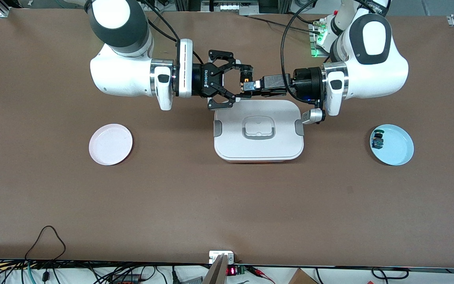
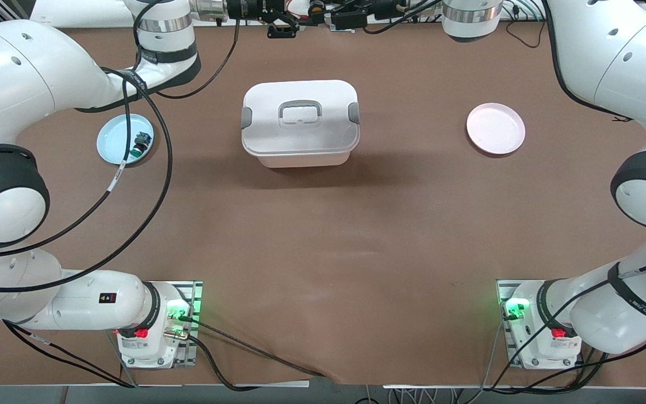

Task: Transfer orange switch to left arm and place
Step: 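Close the left gripper on the switch and open the right gripper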

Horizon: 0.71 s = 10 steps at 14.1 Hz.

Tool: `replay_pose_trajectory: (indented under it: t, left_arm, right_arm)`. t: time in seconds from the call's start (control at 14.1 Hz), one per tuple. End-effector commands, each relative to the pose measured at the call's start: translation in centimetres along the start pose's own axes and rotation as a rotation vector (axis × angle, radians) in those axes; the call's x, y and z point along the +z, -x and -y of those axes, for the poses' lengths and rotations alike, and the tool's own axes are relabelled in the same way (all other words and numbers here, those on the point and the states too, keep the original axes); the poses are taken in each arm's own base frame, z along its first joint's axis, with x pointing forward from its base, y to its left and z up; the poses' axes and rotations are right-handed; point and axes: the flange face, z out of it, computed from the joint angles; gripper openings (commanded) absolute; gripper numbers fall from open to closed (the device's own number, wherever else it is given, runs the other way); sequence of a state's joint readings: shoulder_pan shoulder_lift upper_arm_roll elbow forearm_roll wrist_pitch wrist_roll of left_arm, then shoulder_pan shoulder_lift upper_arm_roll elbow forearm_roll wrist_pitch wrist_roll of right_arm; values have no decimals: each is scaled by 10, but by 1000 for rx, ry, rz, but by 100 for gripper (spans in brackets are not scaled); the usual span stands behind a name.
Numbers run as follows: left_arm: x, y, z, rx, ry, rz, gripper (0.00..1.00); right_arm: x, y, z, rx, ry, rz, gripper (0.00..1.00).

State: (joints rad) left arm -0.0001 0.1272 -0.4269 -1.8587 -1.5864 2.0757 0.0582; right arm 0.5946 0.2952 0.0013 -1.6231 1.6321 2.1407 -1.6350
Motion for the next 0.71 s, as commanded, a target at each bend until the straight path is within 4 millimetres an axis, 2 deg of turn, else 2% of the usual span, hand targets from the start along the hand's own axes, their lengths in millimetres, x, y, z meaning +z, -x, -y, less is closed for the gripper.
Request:
replay_pose_trajectory:
  t: [0.0,0.07,0.21,0.36,0.43,0.5,0.57,0.64]
  left_arm:
    - [5,5,-6,22,23,16,30]
    - [8,7,-6,23,21,22,27]
    - [17,14,-7,24,19,40,27]
    - [16,14,-8,26,19,39,21]
    - [15,13,-11,31,23,36,20]
    - [14,12,-13,33,27,34,20]
    - [12,11,-14,31,28,31,20]
    - [11,11,-15,31,29,31,20]
  right_arm:
    - [2,-7,2,-18,-3,-25,0]
    - [3,-7,2,-18,-5,-25,0]
    - [3,-7,2,-19,-5,-23,0]
    - [3,-6,2,-14,-5,-25,0]
    - [2,-6,2,2,-3,-29,40]
    - [1,-8,2,25,-2,-51,94]
    - [0,-9,2,38,-2,-63,100]
    - [-4,-9,-1,39,6,-63,100]
